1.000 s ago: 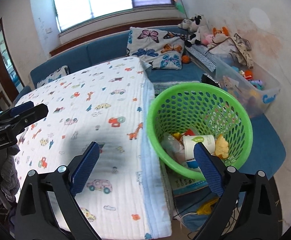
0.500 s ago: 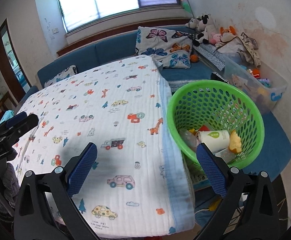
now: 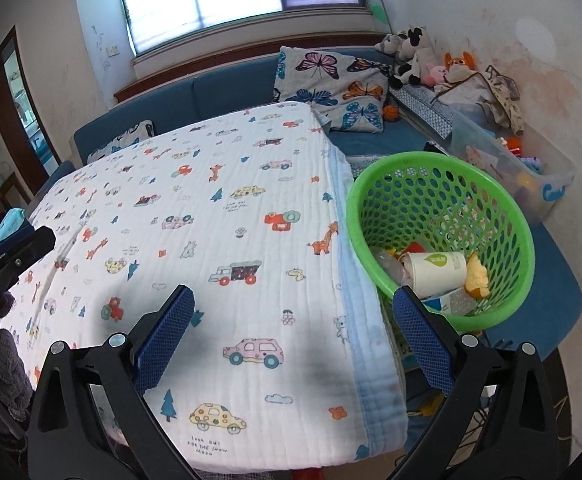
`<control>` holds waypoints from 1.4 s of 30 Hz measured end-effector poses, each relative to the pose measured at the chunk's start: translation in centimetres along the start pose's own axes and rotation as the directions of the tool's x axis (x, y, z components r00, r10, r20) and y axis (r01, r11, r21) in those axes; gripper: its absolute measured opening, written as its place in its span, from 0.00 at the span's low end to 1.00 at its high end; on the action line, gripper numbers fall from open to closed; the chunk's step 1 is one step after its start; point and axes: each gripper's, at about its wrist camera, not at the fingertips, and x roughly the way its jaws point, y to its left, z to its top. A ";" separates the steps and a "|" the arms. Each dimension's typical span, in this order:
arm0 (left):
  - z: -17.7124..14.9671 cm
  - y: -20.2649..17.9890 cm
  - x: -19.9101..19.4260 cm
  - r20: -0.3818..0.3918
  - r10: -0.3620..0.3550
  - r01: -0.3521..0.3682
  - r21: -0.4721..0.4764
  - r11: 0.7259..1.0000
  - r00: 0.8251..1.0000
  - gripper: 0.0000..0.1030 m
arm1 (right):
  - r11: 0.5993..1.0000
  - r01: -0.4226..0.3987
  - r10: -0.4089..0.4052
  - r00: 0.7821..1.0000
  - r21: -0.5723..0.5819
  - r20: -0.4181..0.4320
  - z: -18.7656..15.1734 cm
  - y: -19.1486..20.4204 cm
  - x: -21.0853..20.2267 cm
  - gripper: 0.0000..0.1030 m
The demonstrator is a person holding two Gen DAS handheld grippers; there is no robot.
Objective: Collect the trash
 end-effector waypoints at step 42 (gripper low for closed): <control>-1.5 0.7 -1.2 0.007 0.042 -0.042 -0.012 0.999 0.999 0.93 | 0.998 0.018 -0.015 0.999 -0.054 0.050 -0.4 1.5 -1.6 0.96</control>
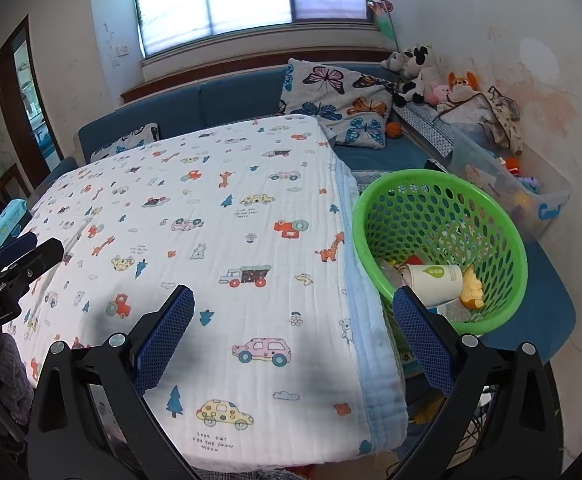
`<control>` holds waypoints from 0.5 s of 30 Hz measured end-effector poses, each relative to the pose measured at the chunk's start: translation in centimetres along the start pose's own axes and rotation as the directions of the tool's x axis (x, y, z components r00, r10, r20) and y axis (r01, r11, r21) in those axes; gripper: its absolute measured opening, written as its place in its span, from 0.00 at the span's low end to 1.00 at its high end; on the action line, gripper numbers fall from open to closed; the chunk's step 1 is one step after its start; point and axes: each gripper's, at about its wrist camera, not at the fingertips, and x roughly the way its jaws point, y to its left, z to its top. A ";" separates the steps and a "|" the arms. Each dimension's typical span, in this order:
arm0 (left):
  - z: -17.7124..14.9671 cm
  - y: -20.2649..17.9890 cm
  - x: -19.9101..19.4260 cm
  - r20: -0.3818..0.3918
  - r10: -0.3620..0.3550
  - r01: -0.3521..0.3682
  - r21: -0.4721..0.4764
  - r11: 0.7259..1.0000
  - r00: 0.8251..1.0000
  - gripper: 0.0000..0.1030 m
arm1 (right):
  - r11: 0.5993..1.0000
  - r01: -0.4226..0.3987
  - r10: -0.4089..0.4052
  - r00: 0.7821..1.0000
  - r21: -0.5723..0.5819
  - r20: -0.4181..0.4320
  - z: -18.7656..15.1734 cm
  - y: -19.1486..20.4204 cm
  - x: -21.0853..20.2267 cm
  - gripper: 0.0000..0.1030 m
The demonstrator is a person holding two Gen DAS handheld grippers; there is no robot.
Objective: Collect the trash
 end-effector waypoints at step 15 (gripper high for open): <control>0.0 -0.1 -0.4 0.002 0.000 0.000 -0.002 1.000 1.000 0.93 | 1.000 -0.001 0.001 1.000 -0.005 0.006 0.0 0.3 -0.2 0.96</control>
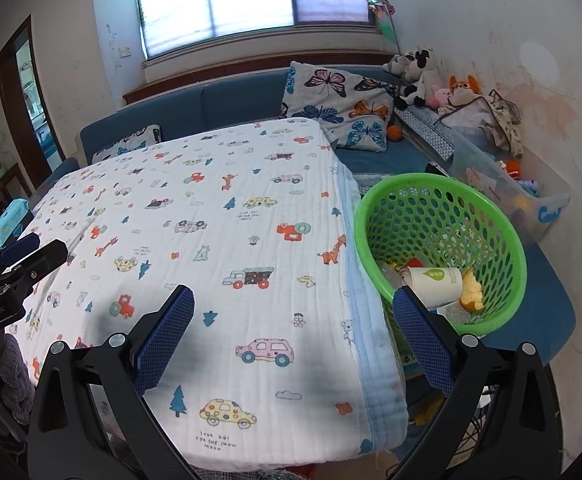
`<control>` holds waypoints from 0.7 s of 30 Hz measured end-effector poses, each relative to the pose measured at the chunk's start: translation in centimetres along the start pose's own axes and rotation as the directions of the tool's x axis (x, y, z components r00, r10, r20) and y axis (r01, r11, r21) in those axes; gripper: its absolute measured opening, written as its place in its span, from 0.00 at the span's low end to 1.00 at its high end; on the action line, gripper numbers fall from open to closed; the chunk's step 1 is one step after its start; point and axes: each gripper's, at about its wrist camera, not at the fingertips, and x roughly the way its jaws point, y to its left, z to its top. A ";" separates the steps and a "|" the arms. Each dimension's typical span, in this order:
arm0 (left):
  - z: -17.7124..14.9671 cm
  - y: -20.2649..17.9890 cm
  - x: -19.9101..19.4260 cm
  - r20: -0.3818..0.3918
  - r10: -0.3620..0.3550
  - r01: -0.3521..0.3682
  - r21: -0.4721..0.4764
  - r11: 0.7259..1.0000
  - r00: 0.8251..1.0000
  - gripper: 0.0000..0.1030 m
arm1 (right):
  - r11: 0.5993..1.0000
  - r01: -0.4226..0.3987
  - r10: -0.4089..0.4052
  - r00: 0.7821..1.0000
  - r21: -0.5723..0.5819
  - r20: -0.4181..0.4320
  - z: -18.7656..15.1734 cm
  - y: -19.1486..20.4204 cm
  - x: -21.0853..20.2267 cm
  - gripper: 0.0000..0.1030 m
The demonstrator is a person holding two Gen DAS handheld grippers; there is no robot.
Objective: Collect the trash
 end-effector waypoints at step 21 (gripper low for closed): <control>-0.1 -0.4 0.0 -0.004 -0.004 0.004 -0.002 1.000 1.000 0.93 | 1.000 -0.004 0.004 1.000 -0.001 0.002 0.2 0.1 -0.2 0.96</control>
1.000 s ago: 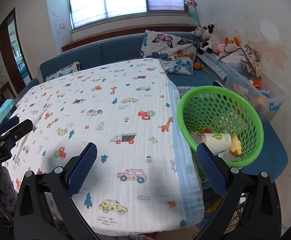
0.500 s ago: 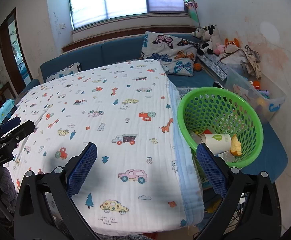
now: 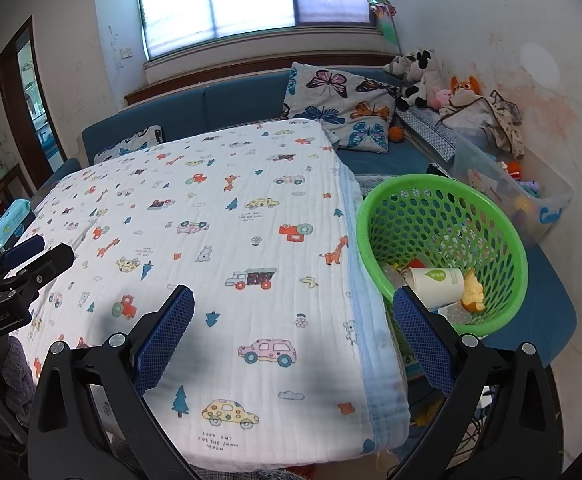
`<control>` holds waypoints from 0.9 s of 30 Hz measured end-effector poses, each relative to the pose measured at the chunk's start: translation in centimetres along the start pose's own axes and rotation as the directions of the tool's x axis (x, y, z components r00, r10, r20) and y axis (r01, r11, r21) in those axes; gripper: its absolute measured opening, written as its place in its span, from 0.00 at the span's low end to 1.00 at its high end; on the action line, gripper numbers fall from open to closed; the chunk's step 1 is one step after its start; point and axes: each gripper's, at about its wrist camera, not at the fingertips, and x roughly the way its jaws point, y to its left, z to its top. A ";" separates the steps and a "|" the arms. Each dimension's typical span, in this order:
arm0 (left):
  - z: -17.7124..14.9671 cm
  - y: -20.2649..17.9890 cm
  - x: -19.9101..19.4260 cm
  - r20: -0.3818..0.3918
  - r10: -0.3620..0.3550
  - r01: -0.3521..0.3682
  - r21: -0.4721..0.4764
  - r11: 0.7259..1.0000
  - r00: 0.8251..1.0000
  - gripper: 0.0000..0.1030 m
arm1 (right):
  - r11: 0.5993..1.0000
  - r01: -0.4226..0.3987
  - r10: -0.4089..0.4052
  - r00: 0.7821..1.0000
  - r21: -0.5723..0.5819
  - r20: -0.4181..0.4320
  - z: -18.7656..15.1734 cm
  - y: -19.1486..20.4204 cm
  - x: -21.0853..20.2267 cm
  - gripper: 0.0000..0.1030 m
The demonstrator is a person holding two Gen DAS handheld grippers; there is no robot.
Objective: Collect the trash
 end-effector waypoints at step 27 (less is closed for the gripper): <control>-0.7 -0.6 0.4 0.010 0.007 -0.007 0.005 1.000 1.000 0.93 | 1.000 -0.010 0.010 1.000 0.000 -0.004 -0.3 0.2 0.2 0.96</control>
